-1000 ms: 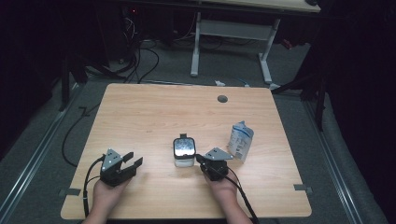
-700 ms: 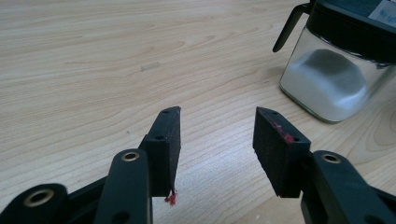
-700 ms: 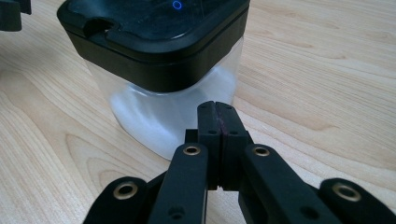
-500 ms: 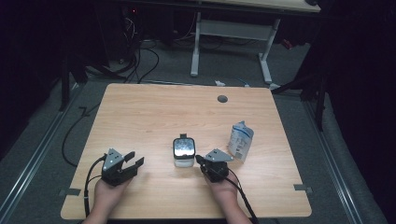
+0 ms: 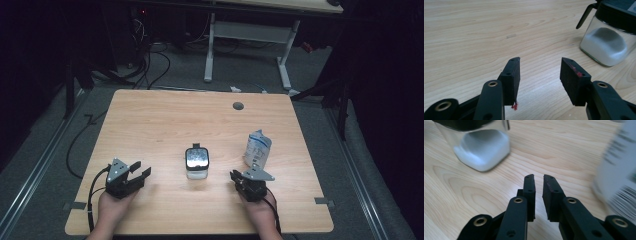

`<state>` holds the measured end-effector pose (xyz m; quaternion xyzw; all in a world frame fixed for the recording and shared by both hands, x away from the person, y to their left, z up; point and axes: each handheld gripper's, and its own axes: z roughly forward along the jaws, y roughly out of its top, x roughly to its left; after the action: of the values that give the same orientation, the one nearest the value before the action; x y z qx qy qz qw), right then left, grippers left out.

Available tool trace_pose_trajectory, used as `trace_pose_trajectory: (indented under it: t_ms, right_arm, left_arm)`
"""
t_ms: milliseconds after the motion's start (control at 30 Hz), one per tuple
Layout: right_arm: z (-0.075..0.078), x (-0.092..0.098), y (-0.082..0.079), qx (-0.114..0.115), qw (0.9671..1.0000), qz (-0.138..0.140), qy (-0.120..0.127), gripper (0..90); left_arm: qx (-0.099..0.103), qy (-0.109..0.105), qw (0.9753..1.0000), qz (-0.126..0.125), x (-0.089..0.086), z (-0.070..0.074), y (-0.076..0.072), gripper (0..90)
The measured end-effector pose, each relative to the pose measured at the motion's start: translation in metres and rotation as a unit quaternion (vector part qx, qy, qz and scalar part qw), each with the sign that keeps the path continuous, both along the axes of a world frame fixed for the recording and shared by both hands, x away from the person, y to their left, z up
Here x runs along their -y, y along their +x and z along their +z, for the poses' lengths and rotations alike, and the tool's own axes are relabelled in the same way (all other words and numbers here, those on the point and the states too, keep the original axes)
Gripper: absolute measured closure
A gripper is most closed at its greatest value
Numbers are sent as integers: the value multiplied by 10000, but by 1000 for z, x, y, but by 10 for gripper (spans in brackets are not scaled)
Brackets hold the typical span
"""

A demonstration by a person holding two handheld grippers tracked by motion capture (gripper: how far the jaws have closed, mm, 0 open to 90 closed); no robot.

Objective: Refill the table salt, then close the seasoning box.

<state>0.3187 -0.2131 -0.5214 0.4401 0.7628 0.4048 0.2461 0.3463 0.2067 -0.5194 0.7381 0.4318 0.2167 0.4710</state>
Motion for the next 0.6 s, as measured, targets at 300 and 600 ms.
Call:
trace_pose_trajectory:
  t_ms: [300,600]
  right_arm:
    - [0,48,-23,133,9990,-402,154,717]
    - [0,76,-35,182,9960,-802,340,685]
  left_arm:
    - [-27,4,9995,310,-30,-1,-9,494]
    - [-42,8,9991,427,-45,-3,-12,485]
